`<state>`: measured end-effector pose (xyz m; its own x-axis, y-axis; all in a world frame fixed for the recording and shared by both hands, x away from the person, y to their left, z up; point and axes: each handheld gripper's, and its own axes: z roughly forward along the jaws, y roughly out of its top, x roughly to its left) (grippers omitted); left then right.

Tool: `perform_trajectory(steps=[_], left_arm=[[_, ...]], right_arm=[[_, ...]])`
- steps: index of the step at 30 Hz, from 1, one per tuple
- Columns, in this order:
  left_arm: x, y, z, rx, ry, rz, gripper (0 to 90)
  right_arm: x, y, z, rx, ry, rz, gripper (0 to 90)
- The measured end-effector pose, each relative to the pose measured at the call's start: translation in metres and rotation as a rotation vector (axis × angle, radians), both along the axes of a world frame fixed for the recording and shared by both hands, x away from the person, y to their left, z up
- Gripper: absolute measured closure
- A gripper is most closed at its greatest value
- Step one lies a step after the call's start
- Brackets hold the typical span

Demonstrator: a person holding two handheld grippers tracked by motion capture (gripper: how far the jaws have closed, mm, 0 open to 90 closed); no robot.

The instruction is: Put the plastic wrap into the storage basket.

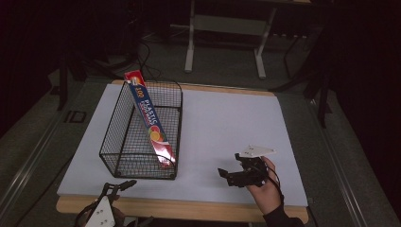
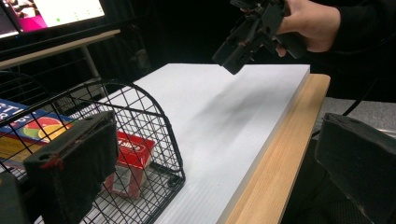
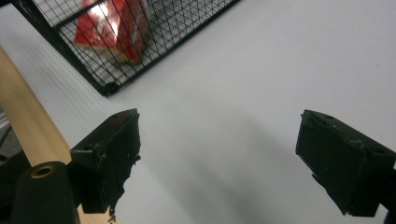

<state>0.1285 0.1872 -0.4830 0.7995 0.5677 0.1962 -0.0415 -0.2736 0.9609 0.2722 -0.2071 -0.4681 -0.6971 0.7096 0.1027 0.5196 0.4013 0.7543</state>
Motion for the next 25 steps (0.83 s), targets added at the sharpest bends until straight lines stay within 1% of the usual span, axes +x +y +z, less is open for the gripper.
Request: perform_trajectory(steps=[2, 4, 7, 9, 11, 13, 14, 17, 19, 23, 25], left_arm=[[0.000, 0.000, 0.000, 0.001, 0.001, 0.000, 0.2], [0.000, 0.000, 0.000, 0.000, 0.002, 0.000, 0.2], [0.000, 0.000, 0.000, 0.000, 0.002, 0.000, 0.3], [0.000, 0.000, 0.000, 0.001, 0.002, -0.001, 0.2], [0.000, 0.000, 0.000, 0.000, 0.000, -0.003, 0.2], [-0.001, 0.000, 0.000, 0.000, -0.001, -0.004, 0.2], [-0.001, -0.001, 0.001, -0.001, -0.002, -0.005, 0.2], [-0.001, 0.000, 0.001, -0.002, -0.001, -0.008, 0.2], [-0.001, 0.000, 0.001, -0.003, -0.001, -0.008, 0.2], [-0.001, 0.000, 0.001, -0.003, -0.001, -0.010, 0.2], [-0.001, -0.001, 0.001, -0.002, -0.001, -0.010, 0.2]], right_arm=[[-0.003, -0.003, -0.003, -0.006, 0.003, 0.000, 13.6], [-0.006, -0.007, -0.005, -0.019, -0.002, -0.014, 13.6], [-0.009, -0.013, -0.010, -0.010, 0.006, -0.025, 13.6], [-0.012, -0.015, -0.013, -0.014, 0.000, -0.026, 13.6], [-0.014, -0.016, -0.016, -0.024, -0.015, -0.015, 13.5], [-0.015, -0.016, -0.019, -0.042, -0.042, -0.007, 13.5], [-0.016, -0.016, -0.021, -0.049, -0.052, -0.003, 13.5], [-0.013, -0.015, -0.027, -0.064, -0.040, -0.006, 13.6], [-0.012, -0.014, -0.029, -0.071, -0.042, -0.006, 13.6], [-0.010, -0.016, -0.031, -0.073, -0.042, -0.009, 13.6], [-0.011, -0.016, -0.031, -0.070, -0.050, -0.014, 13.6]])
